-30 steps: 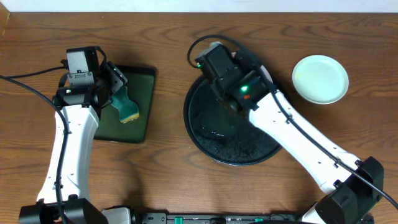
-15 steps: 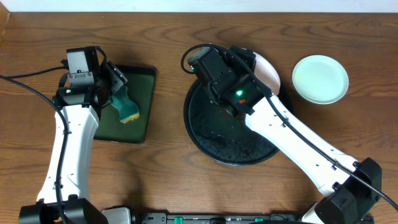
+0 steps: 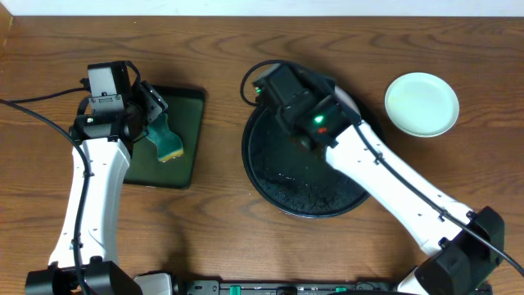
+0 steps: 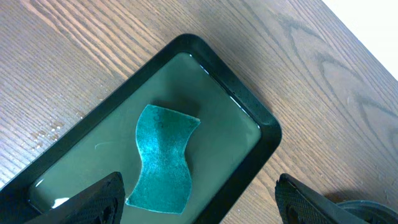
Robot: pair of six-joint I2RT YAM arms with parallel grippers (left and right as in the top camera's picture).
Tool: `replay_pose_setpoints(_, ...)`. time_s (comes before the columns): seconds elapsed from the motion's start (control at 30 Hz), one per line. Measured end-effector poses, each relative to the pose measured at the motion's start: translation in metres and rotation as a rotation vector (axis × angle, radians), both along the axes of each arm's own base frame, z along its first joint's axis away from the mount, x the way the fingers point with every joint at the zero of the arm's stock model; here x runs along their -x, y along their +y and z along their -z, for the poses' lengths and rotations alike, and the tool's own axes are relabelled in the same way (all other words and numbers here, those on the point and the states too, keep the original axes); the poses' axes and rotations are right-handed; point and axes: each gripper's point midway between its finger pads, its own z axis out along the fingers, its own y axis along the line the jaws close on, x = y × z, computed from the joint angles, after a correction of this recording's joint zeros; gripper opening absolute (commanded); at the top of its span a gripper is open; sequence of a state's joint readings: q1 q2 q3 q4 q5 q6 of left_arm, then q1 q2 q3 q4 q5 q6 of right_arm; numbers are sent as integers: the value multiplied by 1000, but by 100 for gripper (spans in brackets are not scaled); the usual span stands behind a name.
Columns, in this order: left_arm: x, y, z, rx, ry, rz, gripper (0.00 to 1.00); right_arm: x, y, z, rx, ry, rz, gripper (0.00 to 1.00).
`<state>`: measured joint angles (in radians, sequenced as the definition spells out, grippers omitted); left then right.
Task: Clean dirty plates on tray and stack at the side
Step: 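Tilt the pink plate over the black tray with the right gripper, then carry the pink plate right and lower it onto the green plates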
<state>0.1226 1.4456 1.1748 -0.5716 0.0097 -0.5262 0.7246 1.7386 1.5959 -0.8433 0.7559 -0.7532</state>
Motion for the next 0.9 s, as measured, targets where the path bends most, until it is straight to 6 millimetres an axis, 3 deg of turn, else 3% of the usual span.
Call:
replay_pose_setpoints(0.1, 0, 0, 0, 0, 0, 0, 78, -5, -3, 26, -132, 77, 14, 1)
replay_pose_setpoints(0.2, 0, 0, 0, 0, 0, 0, 78, -17, -24, 46, -185, 95, 87, 1)
replay_pose_setpoints(0.37, 0, 0, 0, 0, 0, 0, 78, -50, -67, 40, -317, -24, 277, 1)
replay_pose_setpoints(0.53, 0, 0, 0, 0, 0, 0, 78, -69, -136, 51, -543, -11, 481, 1)
replay_pose_setpoints(0.63, 0, 0, 0, 0, 1, 0, 78, -76, -191, 58, -759, 0, 633, 1)
replay_pose_setpoints(0.83, 0, 0, 0, 1, 0, 0, 78, -67, -294, 58, -1131, -30, 882, 1)
replay_pose_setpoints(0.9, 0, 0, 0, 0, 0, 0, 78, -62, -315, 57, -1189, -50, 931, 1)
